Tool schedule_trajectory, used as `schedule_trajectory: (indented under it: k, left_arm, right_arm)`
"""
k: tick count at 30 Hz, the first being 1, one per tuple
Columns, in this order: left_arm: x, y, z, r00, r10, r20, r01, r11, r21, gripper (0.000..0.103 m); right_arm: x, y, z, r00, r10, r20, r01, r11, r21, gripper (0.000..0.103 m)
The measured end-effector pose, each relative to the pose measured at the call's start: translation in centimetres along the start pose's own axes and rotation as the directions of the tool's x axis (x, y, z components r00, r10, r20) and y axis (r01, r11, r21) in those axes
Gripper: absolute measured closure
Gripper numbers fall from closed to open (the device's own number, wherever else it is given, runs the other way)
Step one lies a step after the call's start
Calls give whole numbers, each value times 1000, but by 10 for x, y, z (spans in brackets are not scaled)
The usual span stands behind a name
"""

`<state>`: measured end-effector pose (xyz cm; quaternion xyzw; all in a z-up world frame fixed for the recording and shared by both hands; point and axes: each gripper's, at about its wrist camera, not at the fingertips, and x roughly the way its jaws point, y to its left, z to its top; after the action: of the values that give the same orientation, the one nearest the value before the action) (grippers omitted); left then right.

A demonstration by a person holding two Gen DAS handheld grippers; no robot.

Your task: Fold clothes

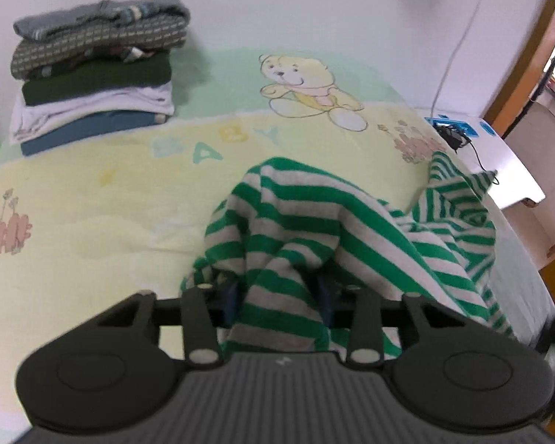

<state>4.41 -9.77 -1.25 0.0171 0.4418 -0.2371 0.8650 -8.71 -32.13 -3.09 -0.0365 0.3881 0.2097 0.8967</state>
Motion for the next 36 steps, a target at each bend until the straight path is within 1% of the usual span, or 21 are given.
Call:
schedule_trajectory:
  k: [1, 2, 5, 6, 8, 11, 13, 16, 18, 19, 20, 21, 22, 23, 25, 26, 28, 30, 32, 34, 36]
  left_arm:
    - [-5, -1, -6, 1000, -1, 2, 1, 1000, 4, 73]
    - [-10, -3, -12, 1000, -1, 5, 1, 1000, 8, 75]
    - [-29, -14, -36, 1000, 4, 11, -4, 1000, 29, 75]
    - [-34, -18, -44, 1000, 4, 9, -4, 999, 33, 75]
    - [-40, -27, -63, 1000, 10, -7, -10, 998, 54, 75]
    - [-41, -39, -86, 999, 27, -36, -25, 997, 75, 75]
    - [-39, -45, -97, 998, 35, -50, -31, 996, 79, 75]
    - [-43, -51, -107, 997, 54, -54, -49, 994, 101, 75]
    - [-47, -52, -115, 996, 52, -74, -44, 994, 101, 75]
    - [-45, -49, -121, 993, 43, -108, -34, 996, 85, 75]
    - [-44, -47, -127, 990, 37, -139, -27, 997, 70, 75]
    - [-44, -46, -131, 988, 47, -148, -36, 997, 71, 76]
    - [-46, -46, -134, 986, 55, -156, -44, 996, 73, 76]
    - [-51, -46, -133, 988, 56, -147, -45, 996, 78, 76]
    - [-63, -46, -131, 990, 58, -128, -47, 995, 89, 75]
    - [-67, -46, -125, 993, 60, -102, -51, 995, 91, 73]
    - [-75, -45, -112, 997, 64, -51, -58, 994, 95, 59]
    - [-83, -45, -100, 998, 67, 0, -67, 993, 98, 40]
    - [-91, -45, -88, 996, 70, 51, -75, 992, 102, 33]
    - [-99, -44, -75, 992, 72, 101, -82, 991, 104, 27]
    - [-92, -43, -66, 991, 59, 123, -72, 992, 107, 14]
  right_arm:
    - [-6, -7, 11, 999, -4, 39, 3, 1000, 24, 91]
    - [-11, -14, 23, 997, -8, 75, 5, 999, 47, 82]
    - [-6, -31, 57, 991, -9, 135, -5, 995, 101, 62]
    - [0, -36, 68, 989, -2, 148, -17, 992, 123, 61]
    - [22, -42, 81, 990, 55, 127, -74, 986, 149, 55]
    - [65, -51, 94, 997, 50, 62, -61, 979, 193, 54]
    - [94, -62, 98, 998, 56, 23, -60, 962, 267, 54]
    - [118, -73, 98, 990, 140, -3, -129, 922, 364, 54]
    - [129, -70, 100, 982, 188, -19, -168, 916, 365, 52]
    - [133, -66, 101, 976, 213, -36, -187, 917, 352, 48]
    - [136, -63, 101, 970, 233, -65, -198, 921, 335, 51]
    - [138, -59, 101, 964, 250, -93, -209, 924, 320, 58]
    - [138, -57, 100, 961, 255, -105, -212, 927, 311, 80]
    - [135, -56, 100, 958, 270, -92, -230, 921, 313, 85]
    - [121, -57, 105, 962, 271, -39, -247, 919, 306, 88]
    - [113, -59, 109, 965, 262, 4, -251, 920, 301, 89]
    - [92, -63, 118, 961, 258, 102, -277, 912, 304, 89]
    - [69, -66, 124, 952, 242, 188, -290, 908, 302, 89]
    - [45, -66, 124, 948, 202, 247, -269, 923, 275, 89]
    - [28, -71, 114, 944, 175, 280, -256, 924, 284, 89]
    - [11, -76, 104, 940, 147, 309, -242, 925, 294, 89]
